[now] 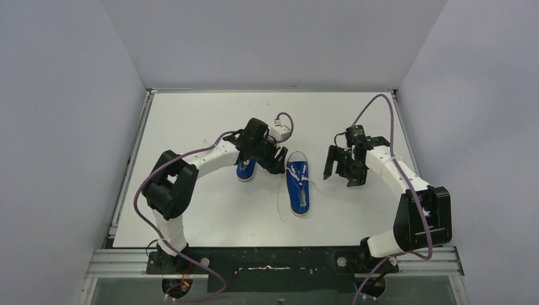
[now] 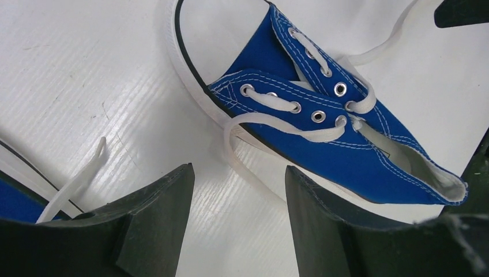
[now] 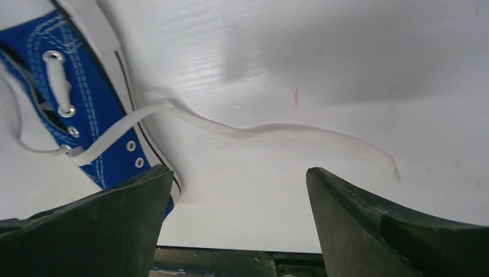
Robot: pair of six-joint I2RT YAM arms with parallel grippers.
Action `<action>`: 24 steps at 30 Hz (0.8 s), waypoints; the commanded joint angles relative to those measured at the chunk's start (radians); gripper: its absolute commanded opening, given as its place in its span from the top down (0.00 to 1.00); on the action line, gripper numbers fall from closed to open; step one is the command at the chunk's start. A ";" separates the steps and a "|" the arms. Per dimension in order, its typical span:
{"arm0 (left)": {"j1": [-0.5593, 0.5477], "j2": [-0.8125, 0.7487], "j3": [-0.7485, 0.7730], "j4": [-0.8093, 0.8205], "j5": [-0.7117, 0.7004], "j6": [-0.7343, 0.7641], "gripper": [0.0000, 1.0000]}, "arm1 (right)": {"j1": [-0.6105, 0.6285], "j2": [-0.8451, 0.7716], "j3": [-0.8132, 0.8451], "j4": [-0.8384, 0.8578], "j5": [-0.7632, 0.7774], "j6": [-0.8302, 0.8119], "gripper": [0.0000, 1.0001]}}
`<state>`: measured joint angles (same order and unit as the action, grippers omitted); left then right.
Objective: Tie the shoes
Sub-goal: Cross the shoelace with the shoelace.
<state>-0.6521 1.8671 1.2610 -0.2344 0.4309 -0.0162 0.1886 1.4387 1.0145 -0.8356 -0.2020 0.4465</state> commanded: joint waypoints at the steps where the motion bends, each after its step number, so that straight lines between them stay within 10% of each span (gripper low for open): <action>1: 0.003 0.014 -0.009 0.048 0.028 0.053 0.43 | -0.015 -0.027 -0.022 -0.113 0.121 0.226 0.09; 10: 0.001 0.092 -0.050 0.197 0.021 -0.042 0.46 | -0.036 -0.061 -0.121 -0.061 0.241 0.770 0.10; 24: -0.009 0.089 -0.119 0.319 -0.055 -0.023 0.72 | -0.033 0.069 -0.145 -0.075 0.419 1.055 0.24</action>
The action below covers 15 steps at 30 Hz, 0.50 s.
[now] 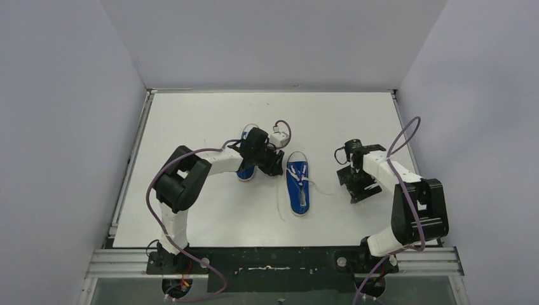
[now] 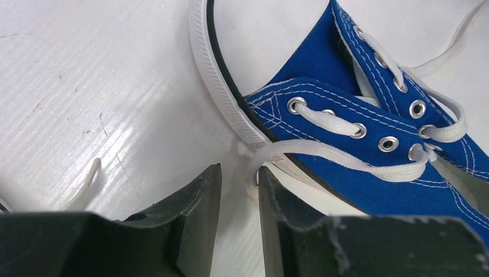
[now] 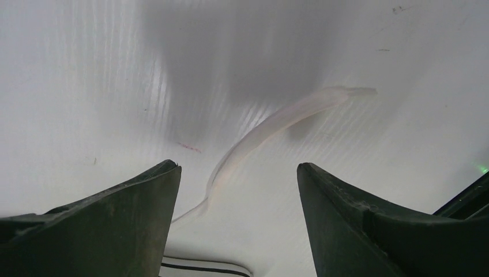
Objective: Tie the shoes
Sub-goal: Cross the shoelace with the shoelace.
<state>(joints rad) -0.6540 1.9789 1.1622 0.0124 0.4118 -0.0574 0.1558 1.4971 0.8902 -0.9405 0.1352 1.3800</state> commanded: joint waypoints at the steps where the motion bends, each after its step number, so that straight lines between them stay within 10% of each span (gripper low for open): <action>1: -0.007 -0.025 -0.024 0.080 -0.039 0.020 0.74 | 0.000 0.015 -0.029 0.039 0.085 0.133 0.25; 6: -0.012 -0.014 -0.017 0.101 -0.049 0.017 0.83 | -0.001 0.026 -0.062 0.071 0.144 0.157 0.38; 10: -0.012 -0.078 -0.038 0.103 -0.062 0.021 0.91 | -0.007 0.009 -0.119 0.169 0.161 0.152 0.95; 15: -0.012 -0.202 -0.063 0.040 -0.035 0.018 1.00 | -0.013 -0.132 -0.154 0.369 0.117 -0.117 1.00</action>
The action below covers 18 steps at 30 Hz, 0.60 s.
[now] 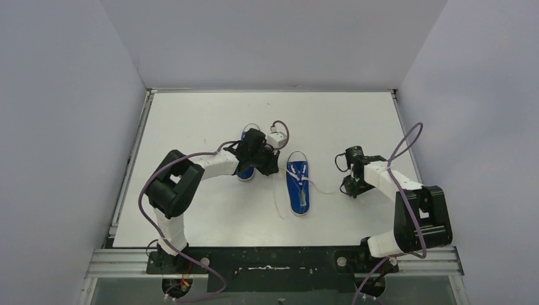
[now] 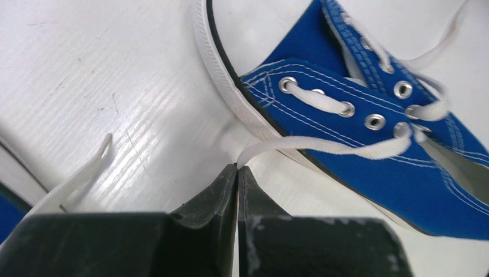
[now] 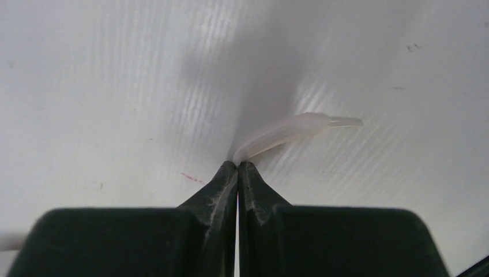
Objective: Tie the shoes
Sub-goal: Cross the shoelace with the shoelace.
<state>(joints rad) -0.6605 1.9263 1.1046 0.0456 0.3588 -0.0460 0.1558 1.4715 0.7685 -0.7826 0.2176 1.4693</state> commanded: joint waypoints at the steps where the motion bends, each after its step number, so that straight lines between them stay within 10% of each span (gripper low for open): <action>1: -0.007 -0.181 -0.022 0.011 0.022 -0.003 1.00 | -0.014 -0.152 -0.031 0.277 -0.017 -0.325 1.00; 8: -0.012 -0.291 -0.111 0.070 0.100 -0.048 1.00 | -0.015 -0.299 0.054 0.598 -0.603 -0.868 1.00; 18: -0.079 -0.312 -0.166 0.208 0.027 -0.035 1.00 | 0.099 -0.067 0.307 0.709 -0.885 -0.751 1.00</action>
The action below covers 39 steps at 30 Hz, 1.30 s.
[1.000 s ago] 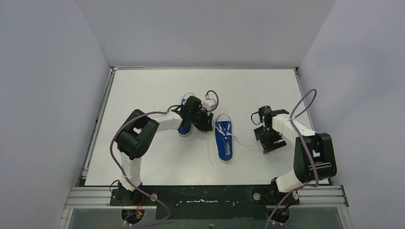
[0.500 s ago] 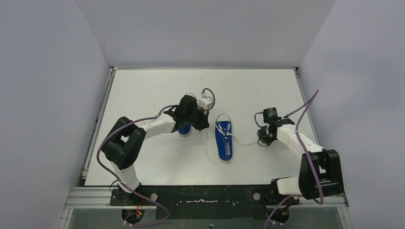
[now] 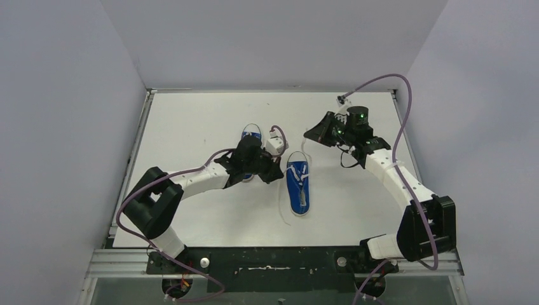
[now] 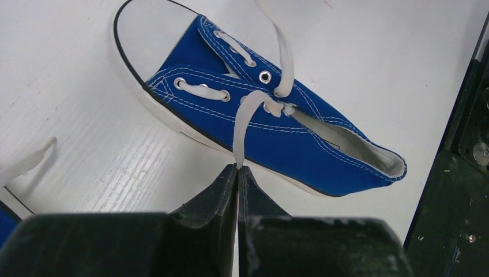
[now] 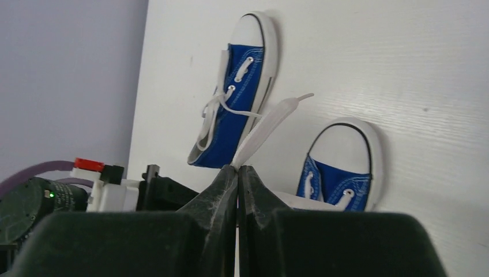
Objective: Tie the shoes
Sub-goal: Cross the shoelace with the shoelace.
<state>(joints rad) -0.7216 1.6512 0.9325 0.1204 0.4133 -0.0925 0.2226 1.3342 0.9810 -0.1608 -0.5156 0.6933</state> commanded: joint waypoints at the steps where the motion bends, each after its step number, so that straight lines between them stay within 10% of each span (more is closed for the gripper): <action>1: -0.022 -0.035 0.006 0.141 -0.035 0.013 1.00 | 0.039 0.097 0.125 0.067 -0.174 0.036 1.00; 20: -0.011 0.020 -0.037 0.241 -0.003 -0.234 1.00 | -0.054 -0.129 0.071 -0.112 -0.206 0.164 1.00; 31: -0.019 -0.098 -0.126 0.157 0.134 -0.531 1.00 | 0.208 0.342 0.283 -0.119 -0.271 -0.044 1.00; 36: -0.027 -0.138 -0.163 0.210 0.208 -0.785 1.00 | 0.140 0.308 0.285 -0.337 -0.162 -0.113 0.36; 39: -0.031 -0.140 -0.177 0.277 0.235 -0.925 1.00 | 0.035 0.262 0.284 -0.453 -0.217 -0.262 0.25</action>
<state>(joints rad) -0.7444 1.5513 0.7643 0.2752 0.5663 -0.7731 0.4072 1.7348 1.2324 -0.4946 -0.7330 0.5964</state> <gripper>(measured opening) 0.005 0.731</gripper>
